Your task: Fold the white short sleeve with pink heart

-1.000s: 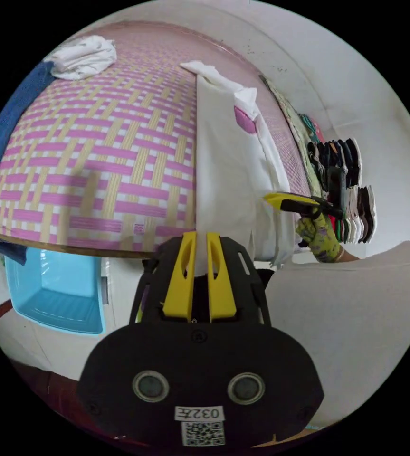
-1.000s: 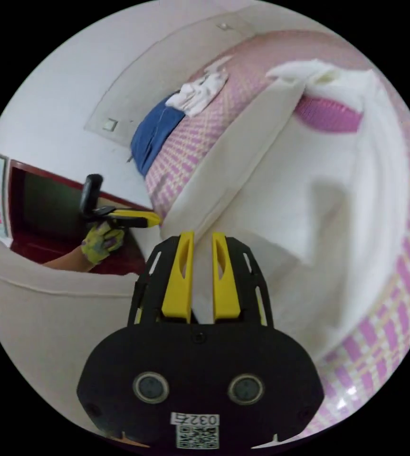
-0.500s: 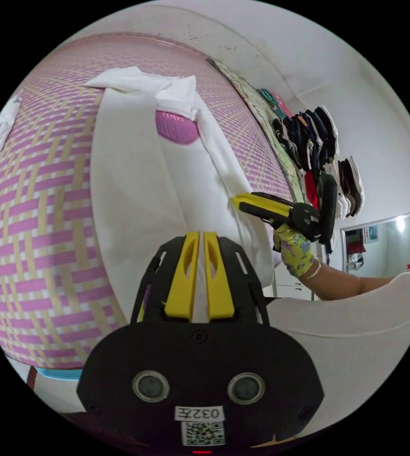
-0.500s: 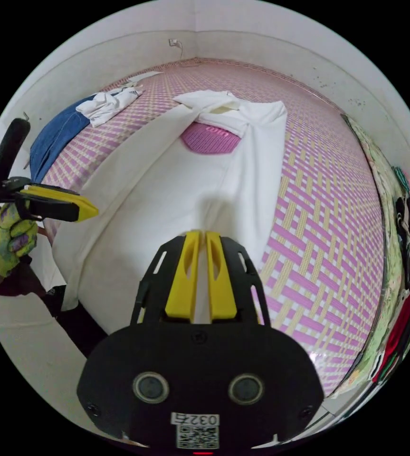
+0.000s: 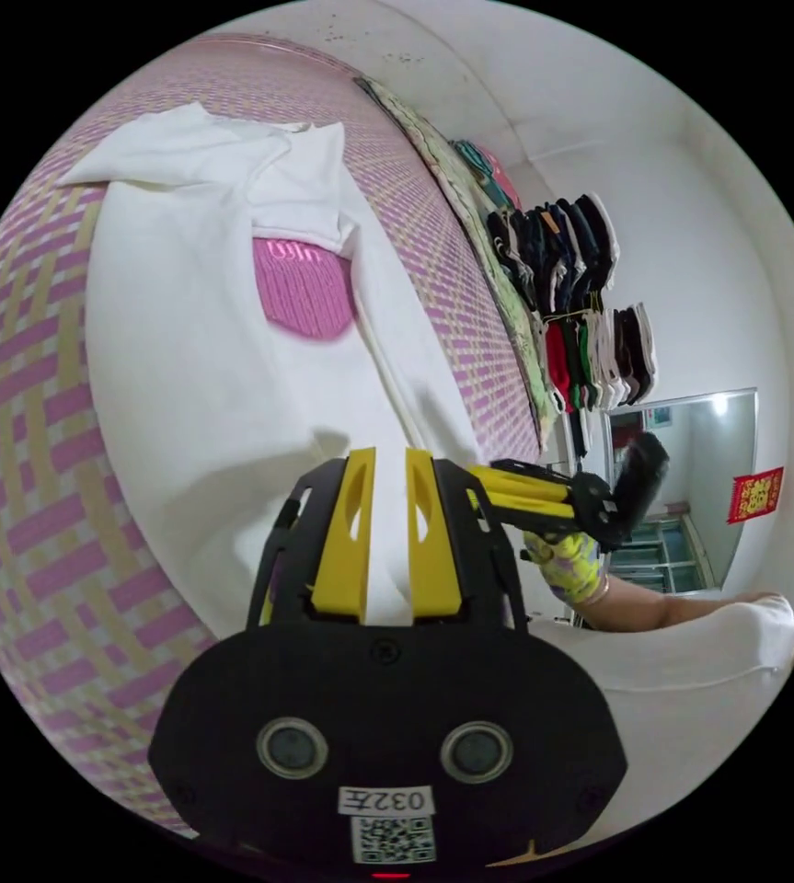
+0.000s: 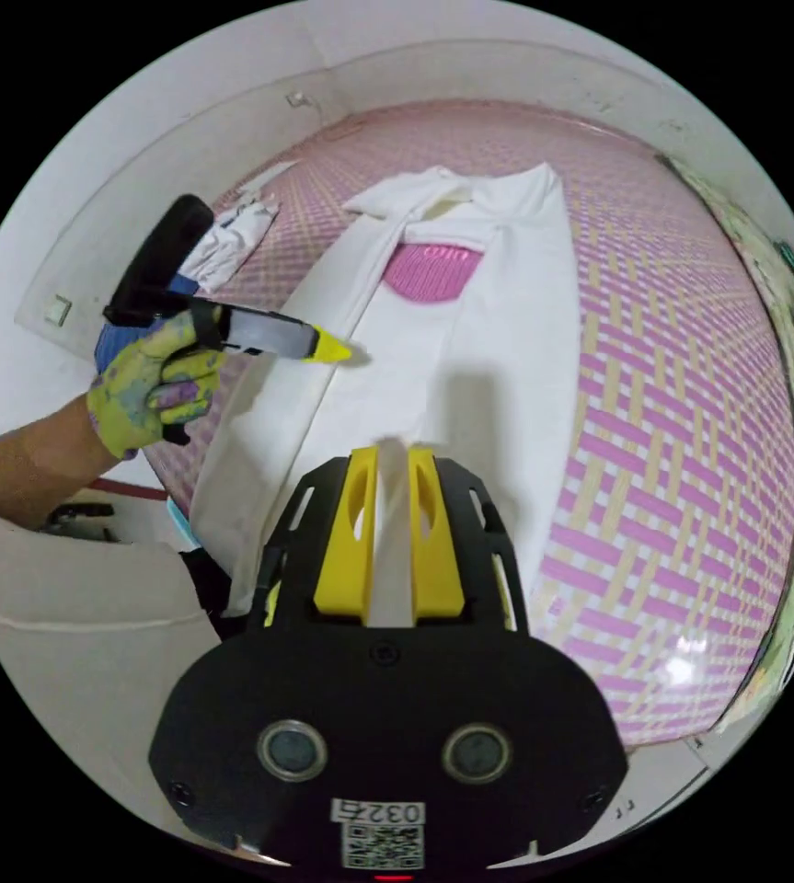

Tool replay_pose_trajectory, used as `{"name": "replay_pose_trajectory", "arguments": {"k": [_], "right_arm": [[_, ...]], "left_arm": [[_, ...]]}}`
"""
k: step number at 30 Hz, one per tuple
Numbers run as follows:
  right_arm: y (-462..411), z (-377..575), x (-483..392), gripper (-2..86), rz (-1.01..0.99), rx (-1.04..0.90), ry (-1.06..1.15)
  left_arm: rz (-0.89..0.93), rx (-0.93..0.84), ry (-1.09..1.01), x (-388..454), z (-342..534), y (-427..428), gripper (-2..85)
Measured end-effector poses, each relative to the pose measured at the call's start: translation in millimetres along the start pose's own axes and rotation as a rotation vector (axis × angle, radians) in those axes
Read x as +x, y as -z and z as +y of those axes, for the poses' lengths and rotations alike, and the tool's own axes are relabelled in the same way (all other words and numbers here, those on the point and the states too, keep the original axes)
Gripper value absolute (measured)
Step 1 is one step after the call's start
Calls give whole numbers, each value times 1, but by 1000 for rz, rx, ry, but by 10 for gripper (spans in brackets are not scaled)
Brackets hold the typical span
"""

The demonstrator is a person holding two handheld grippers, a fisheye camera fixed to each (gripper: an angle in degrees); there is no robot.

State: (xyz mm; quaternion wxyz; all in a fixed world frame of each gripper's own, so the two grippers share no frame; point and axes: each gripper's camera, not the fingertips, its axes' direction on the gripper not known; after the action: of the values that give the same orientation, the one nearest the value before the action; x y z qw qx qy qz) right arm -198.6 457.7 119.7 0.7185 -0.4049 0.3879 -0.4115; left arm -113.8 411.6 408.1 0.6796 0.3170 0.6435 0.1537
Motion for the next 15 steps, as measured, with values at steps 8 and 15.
{"name": "replay_pose_trajectory", "arguments": {"k": [8,15], "right_arm": [[39,90,-14,67,78,25,-136],[14,100,-49,77,184,-14,-121]], "left_arm": [[-60,-18,-6,-25,-112,-29,55],[-81,80,75,-47,-175,-33,58]]}}
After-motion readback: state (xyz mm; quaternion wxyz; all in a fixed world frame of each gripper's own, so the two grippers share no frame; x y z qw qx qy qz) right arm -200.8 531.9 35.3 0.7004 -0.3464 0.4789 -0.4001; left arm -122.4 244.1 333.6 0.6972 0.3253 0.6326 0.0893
